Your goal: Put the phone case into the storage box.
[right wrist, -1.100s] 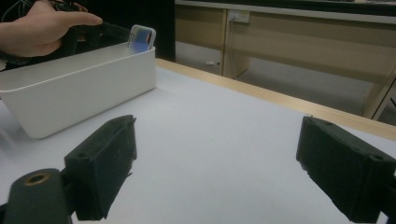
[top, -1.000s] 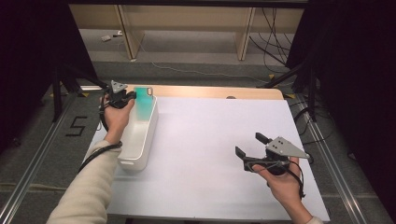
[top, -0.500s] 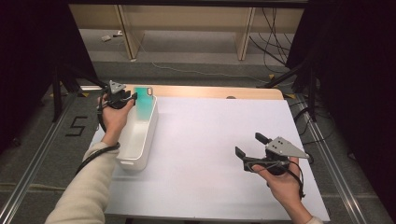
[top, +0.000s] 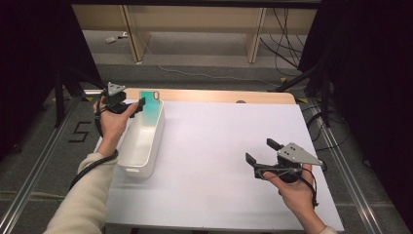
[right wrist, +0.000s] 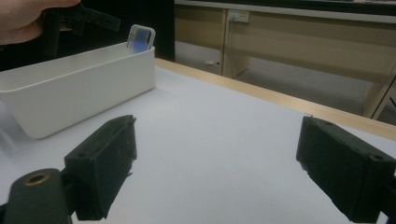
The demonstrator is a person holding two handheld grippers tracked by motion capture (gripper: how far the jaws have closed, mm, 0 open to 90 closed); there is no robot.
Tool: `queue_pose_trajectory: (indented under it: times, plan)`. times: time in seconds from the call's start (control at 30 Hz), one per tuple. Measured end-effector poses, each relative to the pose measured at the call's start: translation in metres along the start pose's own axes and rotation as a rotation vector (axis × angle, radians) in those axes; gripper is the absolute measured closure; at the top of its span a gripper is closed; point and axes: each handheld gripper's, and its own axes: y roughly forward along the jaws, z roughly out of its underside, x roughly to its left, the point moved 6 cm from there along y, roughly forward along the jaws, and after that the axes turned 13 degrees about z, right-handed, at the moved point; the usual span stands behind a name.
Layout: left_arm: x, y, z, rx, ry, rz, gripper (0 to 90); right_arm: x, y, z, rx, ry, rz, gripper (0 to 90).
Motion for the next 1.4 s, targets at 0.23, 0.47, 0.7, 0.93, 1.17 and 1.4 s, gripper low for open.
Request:
queue_pose_trajectory:
  times: [0.23, 0.47, 0.7, 0.93, 1.17, 1.4]
  plan:
    - [-0.007, -0.011, -0.003, 0.004, 0.003, 0.023, 0.0, 0.0, 0.0, 0.0, 0.004, 0.003, 0.002, 13.2]
    - [-0.015, -0.028, -0.007, -0.006, 0.016, 0.048, 0.0, -0.001, 0.001, 0.0, -0.001, 0.004, 0.013, 13.2]
    - [-0.024, -0.044, -0.004, -0.02, 0.027, 0.073, 0.0, -0.001, 0.001, 0.0, 0.001, 0.012, 0.007, 13.2]
    - [-0.04, -0.056, 0.0, -0.035, 0.05, 0.098, 0.0, -0.001, 0.001, 0.001, 0.007, 0.006, 0.007, 13.2]
    - [-0.058, -0.063, 0.006, -0.035, 0.061, 0.142, 0.0, -0.002, 0.002, 0.001, -0.001, 0.006, 0.011, 13.2]
    - [-0.075, -0.071, 0.012, -0.033, 0.069, 0.185, 0.0, -0.002, 0.002, 0.001, -0.003, 0.012, 0.007, 13.2]
